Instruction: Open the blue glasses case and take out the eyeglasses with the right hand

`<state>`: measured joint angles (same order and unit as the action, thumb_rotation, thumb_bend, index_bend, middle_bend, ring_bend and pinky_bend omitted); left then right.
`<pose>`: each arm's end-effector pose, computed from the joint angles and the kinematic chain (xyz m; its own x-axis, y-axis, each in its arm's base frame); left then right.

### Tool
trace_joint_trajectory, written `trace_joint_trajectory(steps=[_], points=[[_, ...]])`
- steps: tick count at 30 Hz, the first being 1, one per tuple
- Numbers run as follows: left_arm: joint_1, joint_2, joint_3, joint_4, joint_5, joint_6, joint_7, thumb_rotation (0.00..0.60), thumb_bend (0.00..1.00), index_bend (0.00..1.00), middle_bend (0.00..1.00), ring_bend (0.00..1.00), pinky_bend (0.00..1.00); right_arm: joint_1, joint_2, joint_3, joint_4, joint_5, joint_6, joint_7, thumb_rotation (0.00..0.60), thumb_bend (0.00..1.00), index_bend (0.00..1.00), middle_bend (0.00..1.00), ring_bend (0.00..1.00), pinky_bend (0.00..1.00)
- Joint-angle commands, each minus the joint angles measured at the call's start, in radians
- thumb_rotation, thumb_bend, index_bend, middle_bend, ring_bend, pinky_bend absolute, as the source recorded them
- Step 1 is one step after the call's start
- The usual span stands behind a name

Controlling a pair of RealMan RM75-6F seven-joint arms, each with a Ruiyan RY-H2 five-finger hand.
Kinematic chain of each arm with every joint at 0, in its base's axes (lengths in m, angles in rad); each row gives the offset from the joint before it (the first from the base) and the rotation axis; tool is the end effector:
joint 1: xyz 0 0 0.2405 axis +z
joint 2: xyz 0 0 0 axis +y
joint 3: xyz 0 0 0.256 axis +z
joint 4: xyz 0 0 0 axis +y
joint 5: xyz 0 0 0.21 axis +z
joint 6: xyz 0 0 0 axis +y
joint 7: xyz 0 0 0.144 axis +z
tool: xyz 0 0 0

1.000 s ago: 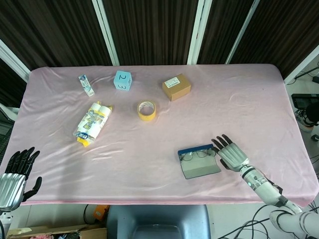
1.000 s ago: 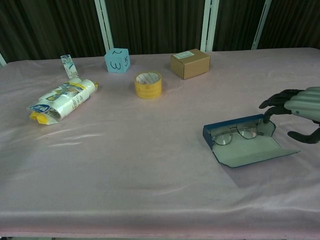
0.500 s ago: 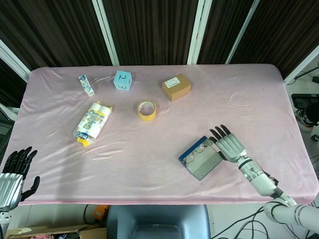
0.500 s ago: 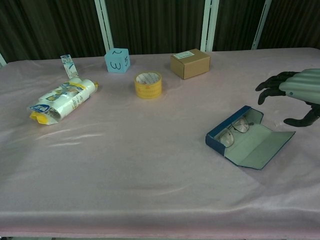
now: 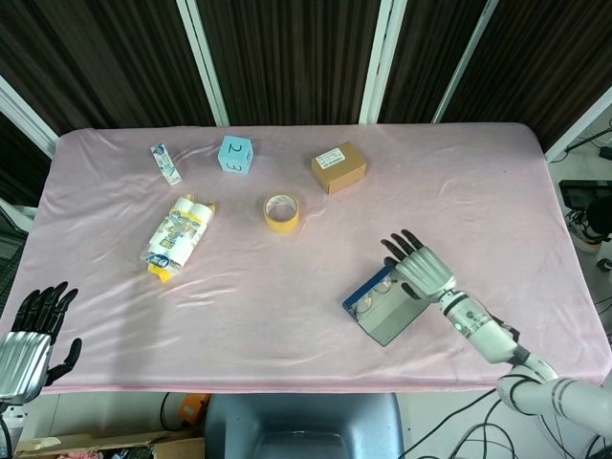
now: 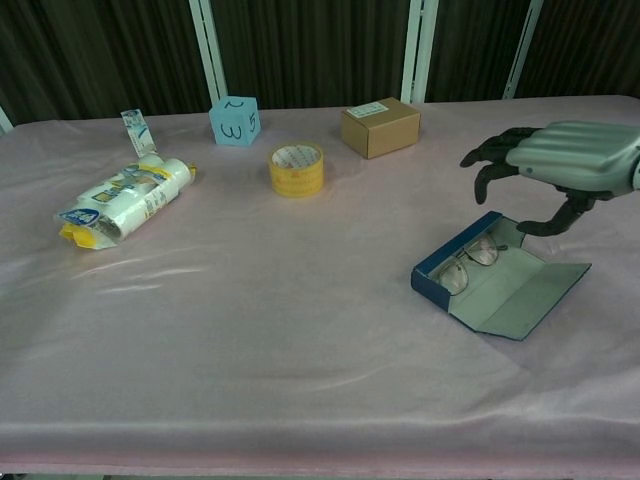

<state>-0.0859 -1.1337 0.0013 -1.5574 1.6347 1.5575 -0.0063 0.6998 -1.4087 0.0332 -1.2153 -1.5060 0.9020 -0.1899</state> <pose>-0.3025 0.1700 0.1539 0.4302 -0.0220 0.9025 0.8924 -0.1409 -0.4288 -0.2324 -0.3550 0.0292 0.7778 -0.1259 0.6158 -0.5763 -0.5338 0.6188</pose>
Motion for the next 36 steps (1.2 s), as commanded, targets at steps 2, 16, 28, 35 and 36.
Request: trace_joint_trajectory(steps=[2, 16, 28, 35, 36], points=[[-0.001, -0.001, -0.001, -0.001, -0.004, -0.003, 0.003, 0.600, 0.43, 0.00, 0.00, 0.00, 0.06, 0.044, -0.040, 0.004, 0.039, -0.024, -0.037, -0.007, 0.600, 0.48, 0.50, 0.18, 0.00, 0.00], [-0.002, -0.001, -0.001, -0.002, -0.003, -0.003, 0.003, 0.600, 0.43, 0.00, 0.00, 0.00, 0.06, 0.052, -0.057, -0.012, 0.054, -0.025, -0.047, -0.018, 0.600, 0.48, 0.52, 0.18, 0.00, 0.00], [-0.004, -0.001, -0.002, -0.002, -0.007, -0.007, 0.002, 0.600, 0.43, 0.00, 0.00, 0.00, 0.06, 0.072, -0.099, -0.007, 0.082, -0.017, -0.064, -0.008, 0.600, 0.52, 0.55, 0.18, 0.00, 0.00], [-0.004, 0.001, -0.003, -0.001, -0.007, -0.005, -0.001, 0.600, 0.43, 0.00, 0.00, 0.00, 0.06, 0.079, -0.110, -0.004, 0.090, -0.004, -0.073, -0.019, 0.600, 0.53, 0.58, 0.18, 0.00, 0.00], [-0.003, 0.001, -0.003, -0.001, -0.008, -0.005, -0.002, 0.600, 0.42, 0.00, 0.00, 0.00, 0.06, 0.079, -0.111, -0.004, 0.090, -0.003, -0.074, -0.019, 0.600, 0.53, 0.58, 0.18, 0.00, 0.00]])
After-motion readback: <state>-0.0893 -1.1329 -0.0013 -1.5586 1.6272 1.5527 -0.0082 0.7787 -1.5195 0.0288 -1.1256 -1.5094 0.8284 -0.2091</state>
